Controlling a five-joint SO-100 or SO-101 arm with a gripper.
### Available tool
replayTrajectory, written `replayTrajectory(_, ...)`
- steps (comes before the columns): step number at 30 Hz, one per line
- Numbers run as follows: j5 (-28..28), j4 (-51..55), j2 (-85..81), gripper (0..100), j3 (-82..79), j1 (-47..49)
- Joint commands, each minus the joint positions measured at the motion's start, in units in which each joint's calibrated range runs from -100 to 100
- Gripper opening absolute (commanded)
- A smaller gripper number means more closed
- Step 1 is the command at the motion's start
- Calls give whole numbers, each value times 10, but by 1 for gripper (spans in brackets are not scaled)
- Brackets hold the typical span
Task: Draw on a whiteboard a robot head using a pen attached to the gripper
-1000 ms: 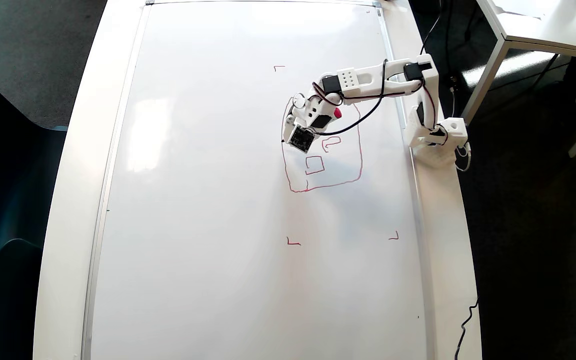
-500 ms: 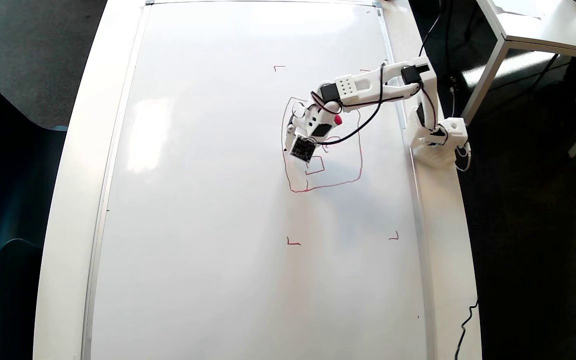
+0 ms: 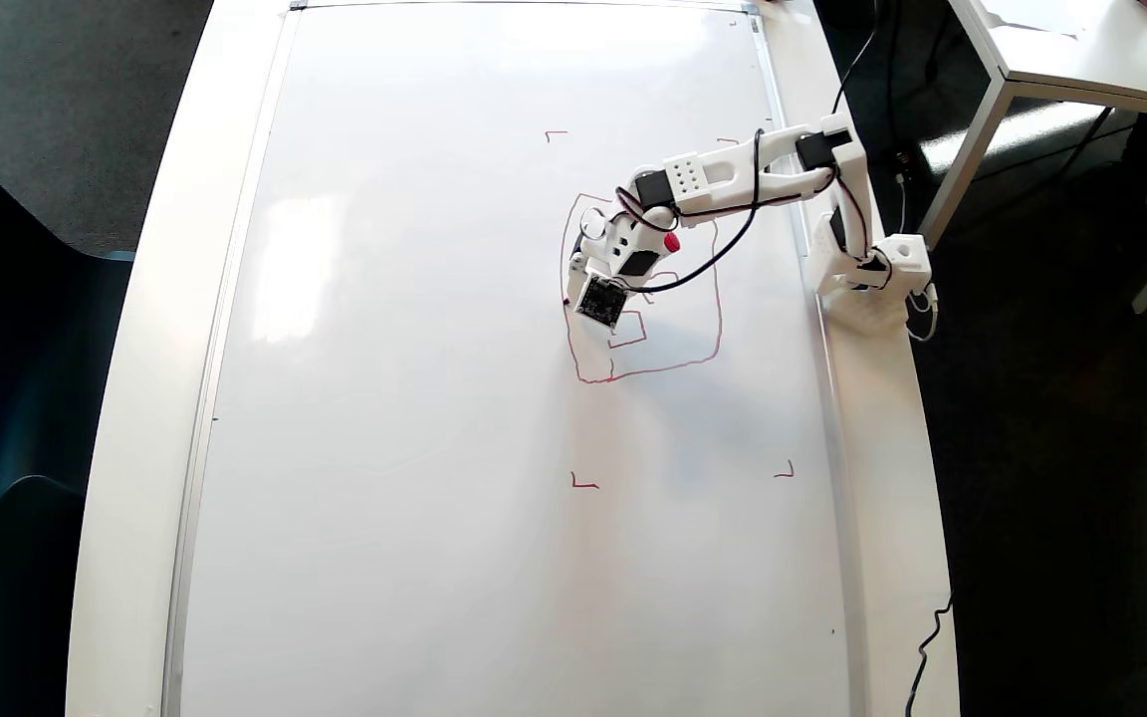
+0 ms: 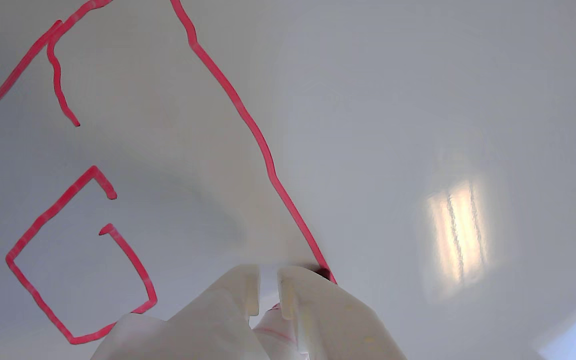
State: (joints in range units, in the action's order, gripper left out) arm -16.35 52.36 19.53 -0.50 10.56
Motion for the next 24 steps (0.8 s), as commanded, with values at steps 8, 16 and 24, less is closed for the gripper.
replayTrajectory(8,14,-103,1,1,6,-11)
replayTrajectory(16,37,-136,37,1,11,-18)
replayTrajectory(24,34,-129,36,1,9,-15)
